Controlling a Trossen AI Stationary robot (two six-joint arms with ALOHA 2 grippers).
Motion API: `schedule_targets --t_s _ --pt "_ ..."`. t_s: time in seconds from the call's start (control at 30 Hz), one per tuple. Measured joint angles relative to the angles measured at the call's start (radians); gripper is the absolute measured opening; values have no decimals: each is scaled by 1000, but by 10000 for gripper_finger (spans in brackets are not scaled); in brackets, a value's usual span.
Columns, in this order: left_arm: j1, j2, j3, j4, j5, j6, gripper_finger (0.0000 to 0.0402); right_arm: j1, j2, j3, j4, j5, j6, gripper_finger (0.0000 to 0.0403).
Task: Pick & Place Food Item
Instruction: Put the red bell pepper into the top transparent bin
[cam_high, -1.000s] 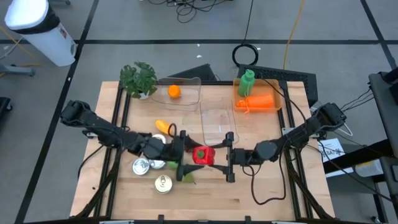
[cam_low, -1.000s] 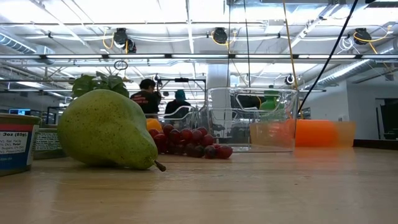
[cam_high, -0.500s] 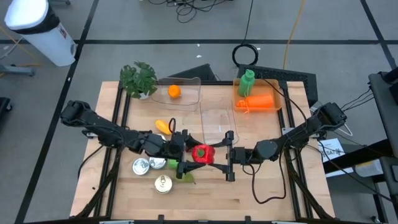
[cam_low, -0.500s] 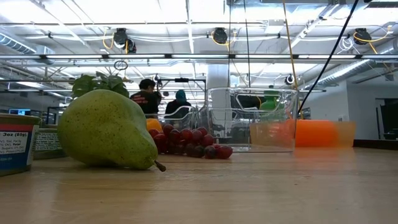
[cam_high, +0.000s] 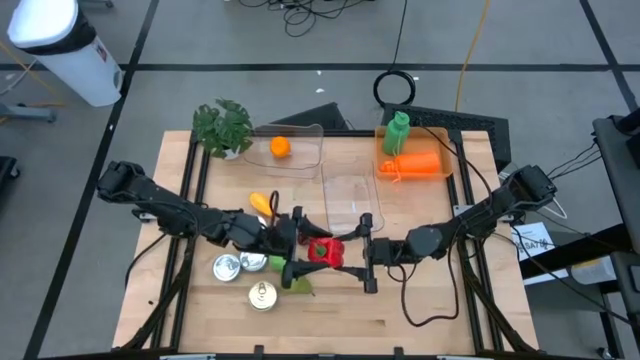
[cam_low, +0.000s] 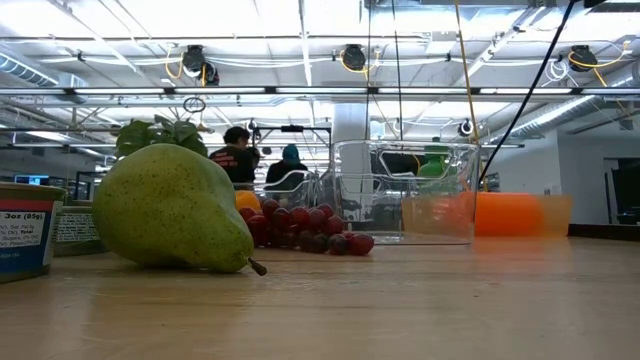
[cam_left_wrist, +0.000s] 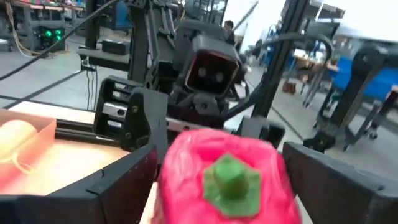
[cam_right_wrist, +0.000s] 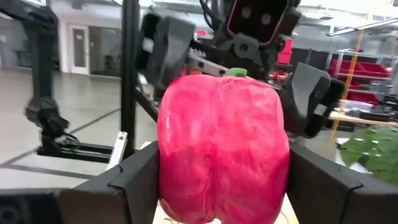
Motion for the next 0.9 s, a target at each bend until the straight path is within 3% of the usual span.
schedule_targets --t_s 0.9 --pt "-17 -1 0 -61 37 130 306 0 0 0 10 -41 18 274"
